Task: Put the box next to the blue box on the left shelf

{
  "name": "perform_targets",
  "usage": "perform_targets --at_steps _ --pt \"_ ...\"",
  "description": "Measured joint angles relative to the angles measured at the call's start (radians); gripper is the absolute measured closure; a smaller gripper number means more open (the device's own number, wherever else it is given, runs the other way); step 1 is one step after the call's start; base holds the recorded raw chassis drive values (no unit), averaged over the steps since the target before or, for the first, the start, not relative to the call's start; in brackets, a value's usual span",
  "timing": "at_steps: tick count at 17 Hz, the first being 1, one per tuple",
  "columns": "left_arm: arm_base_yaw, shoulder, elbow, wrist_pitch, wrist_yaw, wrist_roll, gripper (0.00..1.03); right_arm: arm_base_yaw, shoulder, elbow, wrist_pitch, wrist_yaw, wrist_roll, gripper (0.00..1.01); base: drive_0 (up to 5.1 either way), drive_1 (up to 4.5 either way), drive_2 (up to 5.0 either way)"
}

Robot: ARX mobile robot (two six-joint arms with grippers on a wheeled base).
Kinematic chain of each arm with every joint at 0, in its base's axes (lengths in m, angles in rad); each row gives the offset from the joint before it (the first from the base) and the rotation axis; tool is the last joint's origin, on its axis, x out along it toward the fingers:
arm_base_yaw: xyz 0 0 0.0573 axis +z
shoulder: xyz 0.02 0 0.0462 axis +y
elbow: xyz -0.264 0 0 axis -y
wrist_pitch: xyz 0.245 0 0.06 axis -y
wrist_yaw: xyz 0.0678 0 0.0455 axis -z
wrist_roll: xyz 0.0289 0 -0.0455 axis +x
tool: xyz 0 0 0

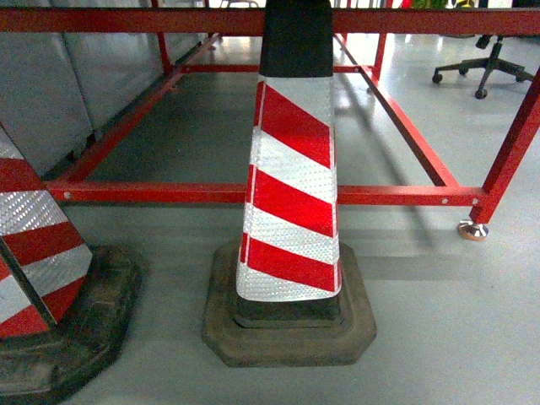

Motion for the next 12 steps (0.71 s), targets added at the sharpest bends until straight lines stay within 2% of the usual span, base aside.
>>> perform_targets --at_steps 12 --pt "0.000 0.000 0.000 0.000 0.000 0.000 0.05 0.000 0.000 0.000 0.000 0.000 0.000 0.03 0.0 0.00 0.0"
